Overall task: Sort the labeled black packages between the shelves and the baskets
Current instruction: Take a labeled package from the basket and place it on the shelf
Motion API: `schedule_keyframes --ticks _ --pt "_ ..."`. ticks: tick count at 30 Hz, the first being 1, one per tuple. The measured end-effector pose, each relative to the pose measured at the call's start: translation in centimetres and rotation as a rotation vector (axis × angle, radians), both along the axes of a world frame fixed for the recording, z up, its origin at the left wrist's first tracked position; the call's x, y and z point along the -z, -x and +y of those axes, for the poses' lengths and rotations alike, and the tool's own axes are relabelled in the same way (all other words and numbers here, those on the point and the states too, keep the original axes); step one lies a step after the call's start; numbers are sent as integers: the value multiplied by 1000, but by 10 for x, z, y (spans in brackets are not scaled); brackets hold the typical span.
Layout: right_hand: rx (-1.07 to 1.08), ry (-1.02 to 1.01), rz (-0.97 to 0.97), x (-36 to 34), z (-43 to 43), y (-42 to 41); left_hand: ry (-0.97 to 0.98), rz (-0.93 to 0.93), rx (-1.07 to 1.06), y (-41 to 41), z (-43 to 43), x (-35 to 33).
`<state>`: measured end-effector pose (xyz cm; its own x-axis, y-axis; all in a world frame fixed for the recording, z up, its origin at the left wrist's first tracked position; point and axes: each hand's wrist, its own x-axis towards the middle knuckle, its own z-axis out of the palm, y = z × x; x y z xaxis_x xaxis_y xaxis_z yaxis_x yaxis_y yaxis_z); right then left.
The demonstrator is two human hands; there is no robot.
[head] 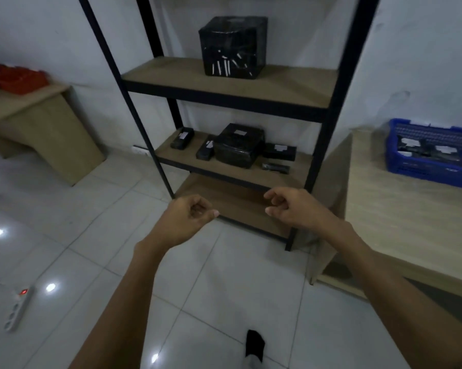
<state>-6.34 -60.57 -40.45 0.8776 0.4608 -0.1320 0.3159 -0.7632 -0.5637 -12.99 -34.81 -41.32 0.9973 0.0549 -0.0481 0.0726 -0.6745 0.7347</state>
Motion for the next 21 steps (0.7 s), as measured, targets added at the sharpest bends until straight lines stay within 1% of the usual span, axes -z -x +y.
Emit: schedule_keyframes --ticks 3,5,10,14,17,19,21 --pt "6 -21 38 6 43 -47 -41 38 12 -42 46 6" --pt "-1 -17 49 11 72 -79 -60 31 9 -74 75 8" --pt "14 -24 104 27 148 -144 -44 39 20 -142 139 24" --pt "30 -16 160 48 210 -190 -29 88 49 -192 201 47" --pt "79 5 198 69 256 -225 -33 116 73 -231 249 66" --pt "126 -23 230 87 290 -247 -20 145 100 -265 285 80" --pt "125 -43 252 107 326 -271 -17 158 118 -299 319 95"
